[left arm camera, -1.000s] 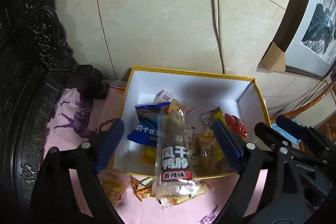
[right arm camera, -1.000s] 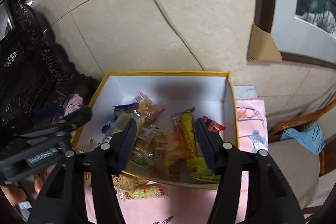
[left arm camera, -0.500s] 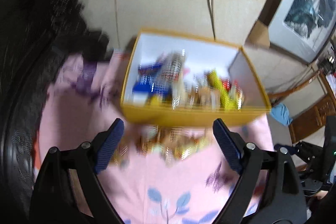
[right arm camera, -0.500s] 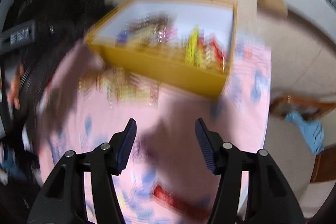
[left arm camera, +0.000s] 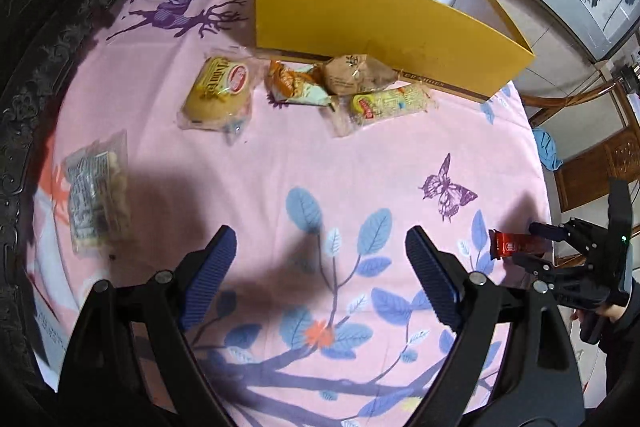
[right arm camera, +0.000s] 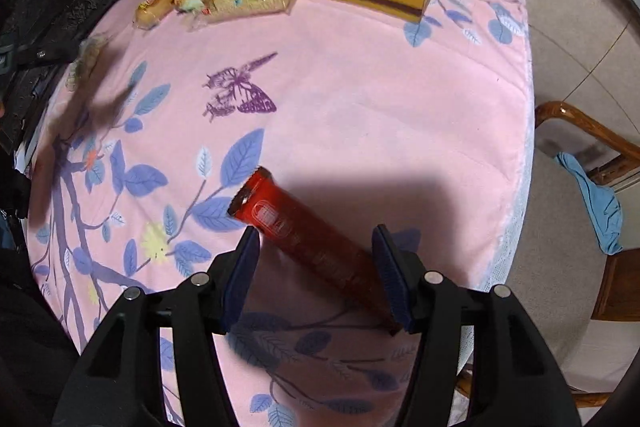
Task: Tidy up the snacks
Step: 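Move both open grippers back over the table toward the red bar, then grasp the red chocolate bar with the right gripper while the left gripper grasps the rice bar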
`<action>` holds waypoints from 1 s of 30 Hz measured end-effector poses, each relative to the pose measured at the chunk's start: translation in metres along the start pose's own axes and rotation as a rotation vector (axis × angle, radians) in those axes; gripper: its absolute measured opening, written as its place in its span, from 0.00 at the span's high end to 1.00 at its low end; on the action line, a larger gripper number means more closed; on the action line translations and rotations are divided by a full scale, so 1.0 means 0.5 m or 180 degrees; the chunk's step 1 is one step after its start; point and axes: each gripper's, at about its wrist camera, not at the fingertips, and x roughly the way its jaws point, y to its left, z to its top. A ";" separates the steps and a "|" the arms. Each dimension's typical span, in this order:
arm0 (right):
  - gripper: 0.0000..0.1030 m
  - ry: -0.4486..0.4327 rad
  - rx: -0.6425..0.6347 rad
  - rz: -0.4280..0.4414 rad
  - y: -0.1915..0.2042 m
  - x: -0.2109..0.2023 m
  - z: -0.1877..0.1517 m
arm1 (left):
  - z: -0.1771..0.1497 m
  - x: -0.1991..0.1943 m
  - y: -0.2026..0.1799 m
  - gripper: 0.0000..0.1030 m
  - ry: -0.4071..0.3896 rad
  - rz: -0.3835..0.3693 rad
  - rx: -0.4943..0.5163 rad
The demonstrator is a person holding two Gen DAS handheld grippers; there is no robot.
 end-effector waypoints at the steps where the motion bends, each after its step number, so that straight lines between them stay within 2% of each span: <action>1: 0.43 0.0024 -0.0034 -0.0032 0.002 0.004 -0.002 | -0.002 -0.003 0.005 0.14 -0.0011 0.0004 -0.0022; 5: 0.43 0.0048 -0.0183 -0.0193 0.023 0.017 -0.009 | 0.000 -0.010 0.015 0.15 -0.0049 0.0007 -0.0065; 7: 0.50 0.0027 -0.0123 -0.0154 0.030 0.014 -0.012 | 0.003 -0.010 0.013 0.15 -0.0074 -0.0010 -0.0053; 8: 0.58 0.0017 -0.0095 -0.0081 0.034 0.010 -0.015 | 0.005 -0.010 0.008 0.15 -0.0094 -0.0017 -0.0041; 9: 0.67 0.0015 -0.0051 0.0089 0.043 0.009 -0.014 | 0.007 -0.010 0.005 0.15 -0.0134 -0.0035 -0.0027; 10: 0.70 0.0013 -0.0020 0.0225 0.056 0.010 -0.013 | 0.010 -0.011 -0.001 0.15 -0.0175 -0.0054 -0.0009; 15: 0.70 -0.0149 -0.0015 0.0295 0.132 0.028 0.018 | 0.049 0.027 -0.067 0.14 -0.0328 -0.0093 0.0387; 18: 0.69 -0.0170 0.0137 0.0342 0.150 0.039 0.056 | 0.093 0.067 -0.134 0.13 -0.0406 -0.0299 0.0883; 20: 0.69 -0.0152 0.0130 0.0306 0.158 0.041 0.068 | 0.110 0.092 -0.171 0.13 -0.0366 -0.0409 0.1242; 21: 0.69 -0.0137 0.0128 0.0298 0.161 0.042 0.074 | 0.120 0.112 -0.193 0.13 -0.0300 -0.0444 0.1495; 23: 0.69 -0.0130 0.0150 0.0333 0.154 0.043 0.078 | 0.134 0.138 -0.214 0.13 -0.0233 -0.0401 0.1760; 25: 0.69 -0.0155 0.0265 0.0408 0.144 0.042 0.077 | 0.151 0.164 -0.226 0.13 -0.0150 -0.0380 0.1899; 28: 0.69 -0.0182 0.0365 0.0438 0.139 0.042 0.076 | 0.180 0.197 -0.219 0.13 -0.0010 -0.0396 0.1857; 30: 0.70 -0.0183 0.0372 0.0437 0.138 0.041 0.076 | 0.195 0.213 -0.211 0.09 0.0042 -0.0383 0.1821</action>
